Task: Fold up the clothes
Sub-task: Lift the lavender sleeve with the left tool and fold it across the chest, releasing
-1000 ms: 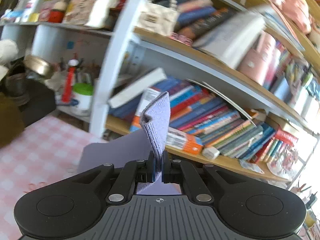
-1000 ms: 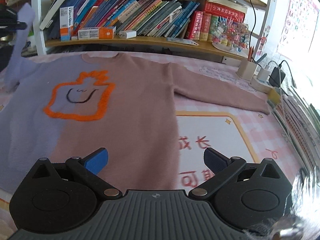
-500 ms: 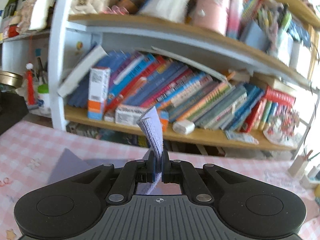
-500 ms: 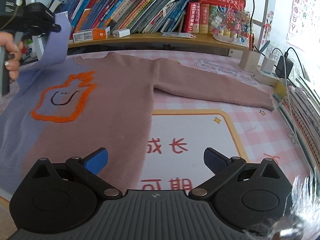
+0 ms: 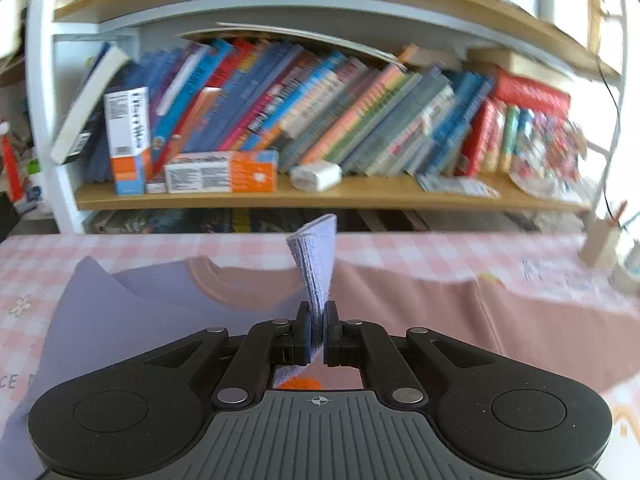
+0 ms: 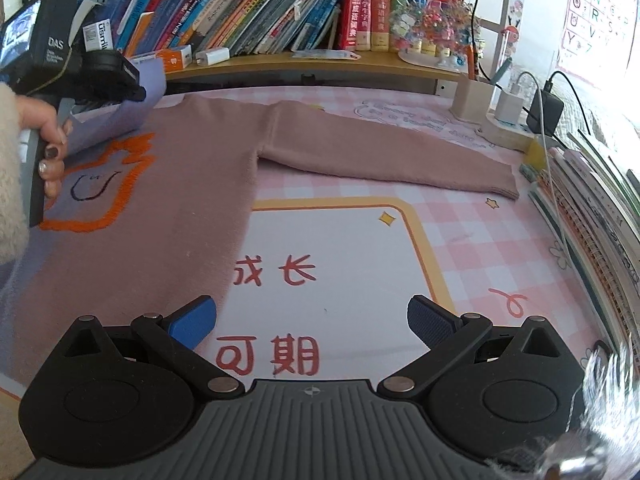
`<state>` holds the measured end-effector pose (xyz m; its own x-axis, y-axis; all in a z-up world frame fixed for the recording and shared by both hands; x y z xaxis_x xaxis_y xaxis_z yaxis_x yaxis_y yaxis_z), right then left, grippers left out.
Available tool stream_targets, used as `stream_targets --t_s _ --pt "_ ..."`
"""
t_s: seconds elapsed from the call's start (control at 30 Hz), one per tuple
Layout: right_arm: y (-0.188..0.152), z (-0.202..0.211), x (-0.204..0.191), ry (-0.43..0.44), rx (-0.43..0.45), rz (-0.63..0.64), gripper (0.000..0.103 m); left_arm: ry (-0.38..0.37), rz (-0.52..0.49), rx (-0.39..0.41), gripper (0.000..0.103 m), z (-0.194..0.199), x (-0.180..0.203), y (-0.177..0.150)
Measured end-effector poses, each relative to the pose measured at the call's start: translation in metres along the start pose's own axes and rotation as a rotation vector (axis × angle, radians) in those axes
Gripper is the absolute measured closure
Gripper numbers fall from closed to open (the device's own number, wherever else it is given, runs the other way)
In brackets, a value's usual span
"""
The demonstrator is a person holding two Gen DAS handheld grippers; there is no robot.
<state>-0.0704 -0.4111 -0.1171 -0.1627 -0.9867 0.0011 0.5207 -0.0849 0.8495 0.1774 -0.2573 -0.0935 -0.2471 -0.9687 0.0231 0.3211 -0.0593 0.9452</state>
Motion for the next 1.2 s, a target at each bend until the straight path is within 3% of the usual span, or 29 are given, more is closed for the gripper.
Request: stream_targets --t_s 0.23,0.37,0.47,0.53,0.6,0.67,0.73,0.93,1.1,1.2 --pt "-0.003 0.001 0.003 -0.002 -0.006 -0.005 0.0 -0.041 -0.049 -0.07 0.098 0.0 0.013 -0.018" --pt "-0.001 0.001 0.002 0.003 -0.003 0.001 0.0 -0.075 -0.052 -0.131 0.089 0.001 0.017 -0.031" --pt "0.001 0.0 0.0 0.01 0.002 0.004 0.0 -0.099 -0.034 -0.127 0.065 0.011 0.017 -0.029" --pt "0.003 -0.002 -0.004 0.021 0.005 0.005 0.0 -0.103 -0.029 -0.097 0.036 0.023 0.015 -0.023" --pt "0.005 -0.004 -0.01 0.042 0.007 0.009 0.0 -0.111 -0.023 -0.052 0.028 0.041 0.011 -0.013" --pt "0.006 -0.007 -0.019 0.072 0.007 0.015 0.0 -0.119 -0.032 -0.032 0.026 0.06 0.005 -0.009" --pt "0.007 -0.009 -0.03 0.105 0.005 0.024 0.0 -0.097 -0.048 -0.028 0.026 0.08 -0.007 -0.01" --pt "0.005 -0.009 -0.059 0.174 -0.002 0.045 0.0 0.063 -0.01 -0.066 0.025 0.14 -0.07 -0.033" --pt "0.002 -0.006 -0.068 0.151 -0.016 0.018 0.0 0.207 0.039 -0.114 0.023 0.189 -0.129 -0.06" --pt "-0.002 -0.003 -0.071 0.108 -0.037 -0.007 0.0 0.245 0.085 -0.128 0.02 0.204 -0.152 -0.07"
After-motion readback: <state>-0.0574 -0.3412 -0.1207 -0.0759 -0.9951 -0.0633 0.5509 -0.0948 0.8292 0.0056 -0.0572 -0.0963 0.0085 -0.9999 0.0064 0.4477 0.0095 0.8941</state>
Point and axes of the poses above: each gripper's, at about its wrist camera, not at the fingertips, and z roughly against the way its jaws point, x to its right, y to its top, the point moved 9 cm from there along -z, roughly the way its jaws point, and after that the axes turned 14 degrees about x, right-handed, at the moved point
